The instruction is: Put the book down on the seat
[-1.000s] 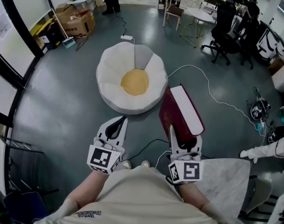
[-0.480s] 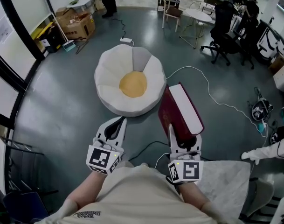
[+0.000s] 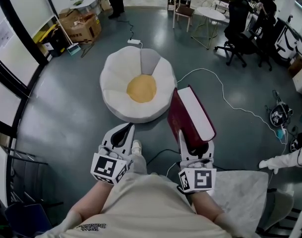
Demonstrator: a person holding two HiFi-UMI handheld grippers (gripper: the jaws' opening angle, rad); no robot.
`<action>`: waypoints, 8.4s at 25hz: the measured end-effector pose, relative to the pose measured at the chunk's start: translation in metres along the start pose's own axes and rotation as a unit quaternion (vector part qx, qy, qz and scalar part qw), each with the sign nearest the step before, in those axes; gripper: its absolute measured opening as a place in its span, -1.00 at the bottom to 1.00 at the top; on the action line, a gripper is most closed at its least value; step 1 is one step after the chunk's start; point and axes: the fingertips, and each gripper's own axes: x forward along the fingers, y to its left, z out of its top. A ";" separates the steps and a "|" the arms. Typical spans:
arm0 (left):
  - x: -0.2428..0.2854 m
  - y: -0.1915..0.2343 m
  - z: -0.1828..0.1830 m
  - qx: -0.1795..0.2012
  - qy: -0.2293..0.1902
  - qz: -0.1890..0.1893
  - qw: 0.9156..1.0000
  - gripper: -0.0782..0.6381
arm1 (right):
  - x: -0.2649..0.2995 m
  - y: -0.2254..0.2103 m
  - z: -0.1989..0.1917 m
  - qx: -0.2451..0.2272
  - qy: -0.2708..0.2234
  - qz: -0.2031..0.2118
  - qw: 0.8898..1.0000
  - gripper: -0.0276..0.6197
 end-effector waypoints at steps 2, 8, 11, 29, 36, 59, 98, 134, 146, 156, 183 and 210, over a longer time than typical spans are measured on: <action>0.007 0.001 -0.003 0.001 0.000 -0.003 1.000 -0.77 | 0.004 -0.003 -0.004 0.000 0.001 -0.001 1.000 -0.23; 0.034 0.014 -0.013 -0.002 -0.003 -0.014 1.000 -0.77 | 0.025 -0.011 -0.017 -0.004 0.007 -0.007 1.000 -0.23; 0.049 0.022 -0.017 -0.004 -0.002 -0.019 1.000 -0.77 | 0.039 -0.015 -0.022 -0.005 0.010 -0.008 1.000 -0.23; 0.157 0.166 -0.013 -0.011 0.016 -0.040 0.999 -0.77 | 0.219 0.004 -0.050 0.004 0.053 -0.010 0.999 -0.23; 0.218 0.237 0.000 -0.019 0.007 -0.051 0.999 -0.77 | 0.307 0.004 -0.050 -0.002 0.064 -0.023 0.998 -0.23; 0.328 0.369 0.010 -0.029 0.009 -0.070 0.997 -0.77 | 0.480 0.015 -0.061 0.000 0.079 -0.023 0.997 -0.23; 0.421 0.359 -0.012 -0.041 0.004 -0.010 0.999 -0.77 | 0.569 -0.052 -0.134 0.041 0.195 0.064 0.978 -0.23; 0.644 0.386 -0.629 -0.097 0.100 -0.002 0.990 -0.77 | 0.629 -0.140 -0.839 0.186 0.433 0.034 0.881 -0.23; 0.654 0.371 -0.728 -0.121 0.145 0.000 0.982 -0.77 | 0.616 -0.177 -0.935 0.227 0.439 -0.006 0.869 -0.10; 0.656 0.364 -0.688 -0.112 0.147 -0.014 0.983 -0.77 | 0.583 -0.230 -0.904 0.087 0.460 -0.079 0.880 0.25; 0.574 0.392 -0.254 -0.085 0.081 0.018 0.993 -0.77 | 0.618 -0.174 -0.388 0.062 0.273 -0.034 0.959 -0.31; 0.409 0.340 0.117 0.020 -0.084 -0.021 0.996 -0.77 | 0.537 -0.060 0.004 -0.004 0.069 0.128 0.989 -0.90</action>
